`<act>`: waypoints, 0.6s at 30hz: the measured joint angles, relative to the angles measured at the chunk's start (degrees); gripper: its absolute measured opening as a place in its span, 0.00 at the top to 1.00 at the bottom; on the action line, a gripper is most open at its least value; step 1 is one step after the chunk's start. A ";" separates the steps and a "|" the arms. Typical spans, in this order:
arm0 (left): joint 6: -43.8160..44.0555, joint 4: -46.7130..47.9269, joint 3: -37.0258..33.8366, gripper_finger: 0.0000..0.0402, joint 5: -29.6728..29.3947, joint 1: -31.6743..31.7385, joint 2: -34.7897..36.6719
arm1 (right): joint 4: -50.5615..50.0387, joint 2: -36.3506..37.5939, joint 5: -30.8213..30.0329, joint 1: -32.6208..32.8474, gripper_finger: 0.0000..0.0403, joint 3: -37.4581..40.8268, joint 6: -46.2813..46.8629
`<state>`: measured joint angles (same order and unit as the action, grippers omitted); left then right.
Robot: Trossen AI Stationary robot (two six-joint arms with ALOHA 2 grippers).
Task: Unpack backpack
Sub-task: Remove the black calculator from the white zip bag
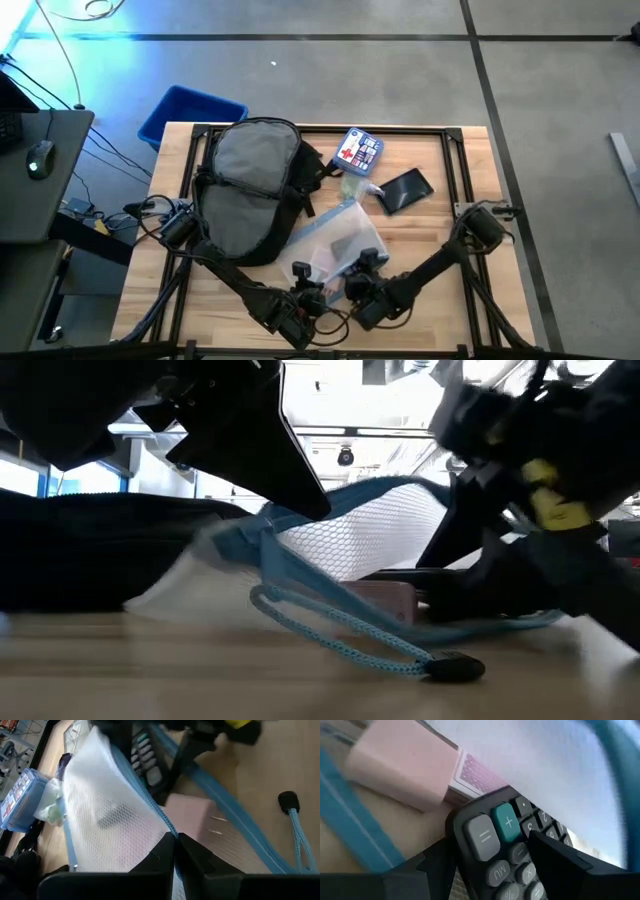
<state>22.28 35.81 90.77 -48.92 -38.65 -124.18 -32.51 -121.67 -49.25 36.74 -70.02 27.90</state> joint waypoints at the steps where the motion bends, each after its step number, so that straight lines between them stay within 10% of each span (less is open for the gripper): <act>1: 0.00 0.00 0.00 1.00 -0.01 0.00 0.00 | -1.39 -0.03 0.09 -0.50 0.44 -0.02 1.51; 7: 0.04 0.02 -0.01 1.00 -0.09 0.07 -0.02 | -6.43 -0.13 0.01 -2.53 0.50 0.05 7.97; 14: 0.11 -0.04 -0.01 1.00 -0.03 0.05 -0.02 | -13.38 -0.42 -6.96 -2.33 0.88 -1.71 11.43; 18: 0.15 -0.13 -0.01 1.00 0.37 -0.17 -0.02 | -23.70 -0.78 -7.28 -0.55 0.92 -6.73 18.92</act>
<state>22.44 35.68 90.76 -48.56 -38.83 -124.20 -56.21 -122.45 -56.53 36.19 -76.76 46.82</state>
